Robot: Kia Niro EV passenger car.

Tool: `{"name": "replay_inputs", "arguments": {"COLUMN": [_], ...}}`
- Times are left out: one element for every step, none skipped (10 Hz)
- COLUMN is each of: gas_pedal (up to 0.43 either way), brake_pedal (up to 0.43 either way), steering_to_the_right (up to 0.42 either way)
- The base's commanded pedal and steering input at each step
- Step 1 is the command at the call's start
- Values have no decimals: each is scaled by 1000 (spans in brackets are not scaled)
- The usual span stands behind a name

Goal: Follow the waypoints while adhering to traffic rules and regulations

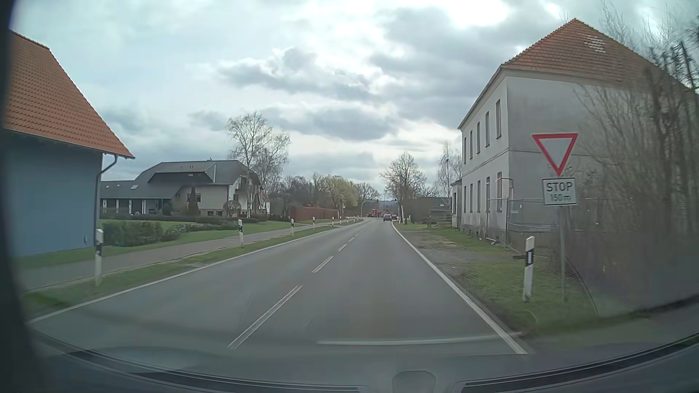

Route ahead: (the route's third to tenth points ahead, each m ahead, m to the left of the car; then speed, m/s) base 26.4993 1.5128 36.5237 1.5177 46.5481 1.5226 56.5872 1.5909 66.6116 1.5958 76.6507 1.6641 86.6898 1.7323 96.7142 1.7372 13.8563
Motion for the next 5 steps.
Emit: {"name": "replay_inputs", "arguments": {"gas_pedal": [138,138,138,150,150], "brake_pedal": [0,0,0,0,0], "steering_to_the_right": [3,3,3,3,3]}}
